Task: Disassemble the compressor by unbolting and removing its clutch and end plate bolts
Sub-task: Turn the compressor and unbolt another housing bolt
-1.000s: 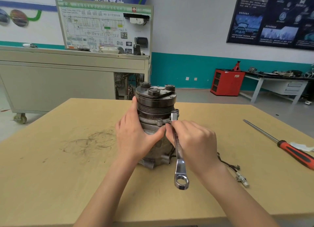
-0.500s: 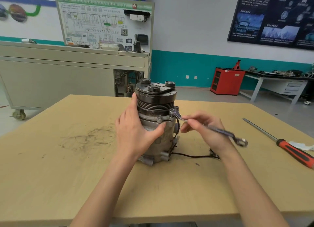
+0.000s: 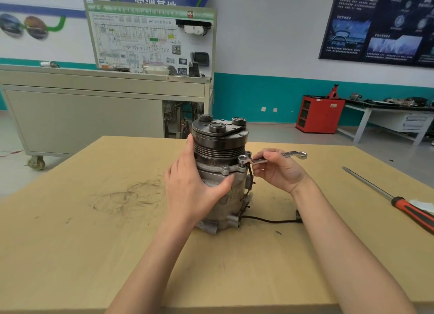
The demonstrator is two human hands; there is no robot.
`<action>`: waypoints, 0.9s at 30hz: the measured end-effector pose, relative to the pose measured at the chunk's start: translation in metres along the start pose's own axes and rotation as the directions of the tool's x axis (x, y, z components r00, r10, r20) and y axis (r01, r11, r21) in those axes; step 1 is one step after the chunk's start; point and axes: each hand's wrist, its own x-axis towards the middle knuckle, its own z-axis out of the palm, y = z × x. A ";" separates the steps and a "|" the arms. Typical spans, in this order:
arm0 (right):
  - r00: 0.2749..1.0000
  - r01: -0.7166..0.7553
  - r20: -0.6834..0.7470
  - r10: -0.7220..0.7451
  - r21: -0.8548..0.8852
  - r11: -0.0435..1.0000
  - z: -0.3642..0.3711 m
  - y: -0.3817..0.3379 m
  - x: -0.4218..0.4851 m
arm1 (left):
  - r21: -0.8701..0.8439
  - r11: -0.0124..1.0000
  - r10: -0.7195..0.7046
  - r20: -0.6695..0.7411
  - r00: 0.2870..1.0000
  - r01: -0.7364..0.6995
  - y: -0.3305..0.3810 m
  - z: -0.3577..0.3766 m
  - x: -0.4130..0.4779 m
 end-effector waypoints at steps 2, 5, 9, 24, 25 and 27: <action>0.997 0.055 -0.050 -0.051 0.096 0.994 0.002 -0.012 -0.006 | 0.000 1.000 0.002 0.008 1.000 -0.002 0.000 -0.001 0.000; 0.965 0.169 -0.199 -0.168 -0.011 0.986 0.012 -0.036 -0.016 | 0.000 1.000 0.000 0.001 1.000 0.000 0.000 0.000 0.000; 0.907 0.138 -0.255 -0.335 -0.571 0.809 0.049 -0.045 -0.039 | 0.006 1.000 -0.001 -0.003 1.000 0.001 0.001 0.000 -0.001; 0.619 -0.102 0.405 -0.673 -0.808 -0.580 0.131 0.020 -0.054 | -0.058 0.998 -0.039 -0.013 0.999 0.038 -0.002 0.003 -0.001; 0.605 -0.107 0.418 -0.678 -0.801 -0.590 0.130 0.020 -0.054 | -0.055 0.998 -0.034 -0.013 0.999 0.033 -0.002 0.002 -0.001; 0.586 -0.137 0.427 -0.689 -0.786 -0.603 0.127 0.015 -0.056 | -0.041 0.999 -0.021 -0.016 1.000 0.020 -0.001 0.002 -0.001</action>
